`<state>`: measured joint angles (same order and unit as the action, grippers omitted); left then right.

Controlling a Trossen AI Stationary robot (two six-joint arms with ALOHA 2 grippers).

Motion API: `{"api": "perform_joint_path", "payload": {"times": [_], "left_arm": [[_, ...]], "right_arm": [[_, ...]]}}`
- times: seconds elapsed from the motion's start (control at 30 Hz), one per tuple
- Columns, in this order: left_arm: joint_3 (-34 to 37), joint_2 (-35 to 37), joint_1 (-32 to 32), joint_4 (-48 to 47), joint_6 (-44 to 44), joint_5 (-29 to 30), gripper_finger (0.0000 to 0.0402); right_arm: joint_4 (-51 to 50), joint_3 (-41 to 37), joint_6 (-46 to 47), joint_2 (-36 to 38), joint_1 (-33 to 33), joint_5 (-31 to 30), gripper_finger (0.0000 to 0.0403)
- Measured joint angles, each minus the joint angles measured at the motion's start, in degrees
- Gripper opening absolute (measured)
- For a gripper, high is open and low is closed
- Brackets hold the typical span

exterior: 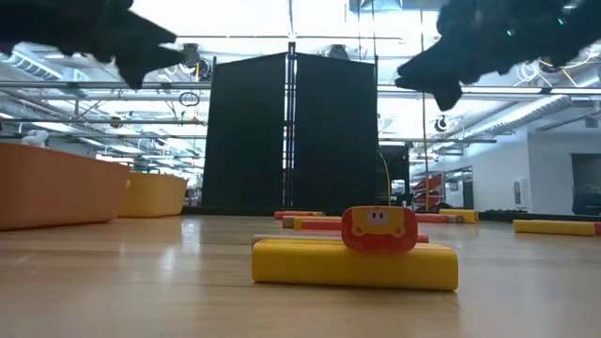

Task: Sort blocks
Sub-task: Put the bottom left red block in the orange bin

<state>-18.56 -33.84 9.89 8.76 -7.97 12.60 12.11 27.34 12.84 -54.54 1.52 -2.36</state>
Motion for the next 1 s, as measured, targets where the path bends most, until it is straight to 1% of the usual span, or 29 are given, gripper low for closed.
{"api": "perform_joint_path", "payload": {"times": [0.17,0.33,0.5,0.63,0.73,0.8,0.9,1.0], "left_arm": [[-10.20,-13.68,1.44,-0.90,3.43,-1.30,0.0190],[-21.03,-26.78,3.66,-4.07,7.32,-1.37,0.0190],[-28.79,-36.84,5.07,-5.27,9.83,-1.38,0.0190],[-32.88,-43.66,5.29,-5.30,9.97,-1.40,0.0190],[-35.12,-48.33,5.29,-5.40,9.55,-1.87,0.0190],[-36.90,-51.68,5.42,-5.24,8.48,-4.68,0.0190],[-40.21,-57.35,7.05,-5.38,7.59,-10.58,0.0190],[-45.19,-62.69,9.35,-9.07,8.21,-14.37,0.0190]], "right_arm": [[-7.97,8.47,-1.05,-6.86,-3.76,0.12,0.0123],[-10.08,13.91,-3.67,-12.35,-7.57,0.00,0.0123],[-10.71,16.00,-4.39,-16.31,-9.79,-0.46,0.0123],[-11.43,16.34,-1.65,-18.65,-11.91,-0.52,0.0123],[-15.48,16.32,1.53,-19.53,-13.77,-0.38,0.0123],[-19.57,16.34,3.75,-19.72,-15.15,-0.36,0.0123],[-25.38,16.32,6.50,-19.72,-16.74,-0.52,0.0123],[-29.02,16.32,7.98,-19.70,-17.38,-0.75,0.0123]]}}
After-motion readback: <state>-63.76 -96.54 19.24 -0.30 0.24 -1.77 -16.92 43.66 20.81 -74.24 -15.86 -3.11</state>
